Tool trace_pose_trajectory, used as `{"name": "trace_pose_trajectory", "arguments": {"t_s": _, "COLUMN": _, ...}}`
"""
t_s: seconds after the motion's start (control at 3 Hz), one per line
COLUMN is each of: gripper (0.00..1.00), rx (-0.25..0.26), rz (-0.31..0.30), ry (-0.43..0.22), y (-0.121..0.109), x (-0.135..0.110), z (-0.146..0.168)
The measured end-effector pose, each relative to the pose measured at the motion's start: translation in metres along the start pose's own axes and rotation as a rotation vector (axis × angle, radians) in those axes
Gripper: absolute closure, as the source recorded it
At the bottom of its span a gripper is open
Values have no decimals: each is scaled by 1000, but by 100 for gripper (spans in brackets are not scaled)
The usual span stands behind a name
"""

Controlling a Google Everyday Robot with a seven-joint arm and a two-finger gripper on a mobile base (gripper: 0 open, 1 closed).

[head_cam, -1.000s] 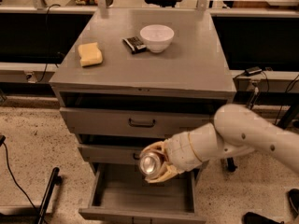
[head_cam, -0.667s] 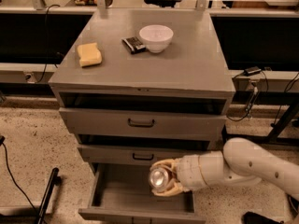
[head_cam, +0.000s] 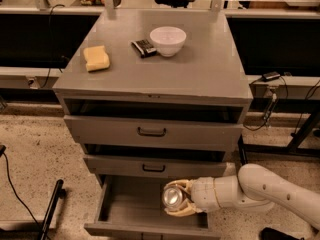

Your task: Place coke can into bottom drawer

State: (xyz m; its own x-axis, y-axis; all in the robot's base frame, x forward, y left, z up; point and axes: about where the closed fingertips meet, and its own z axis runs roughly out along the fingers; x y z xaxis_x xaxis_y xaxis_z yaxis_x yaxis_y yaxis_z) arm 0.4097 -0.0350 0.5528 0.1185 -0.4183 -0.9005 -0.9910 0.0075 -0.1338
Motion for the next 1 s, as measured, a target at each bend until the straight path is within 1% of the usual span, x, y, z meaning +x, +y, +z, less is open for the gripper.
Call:
{"name": "trace_pose_trajectory", "arguments": {"t_s": 0.33, "gripper": 100, "rx": -4, "rz": 10, "ry": -8, "y": -7, "x": 7, "z": 3}}
{"name": "trace_pose_trajectory", "arguments": {"t_s": 0.67, "gripper": 100, "rx": 81, "rz": 3, "ry": -23, "y": -45, "x": 54, "z": -1}}
{"name": "trace_pose_trajectory", "arguments": {"t_s": 1.0, "gripper": 100, "rx": 200, "rz": 83, "ry": -19, "y": -88, "x": 158, "z": 27}}
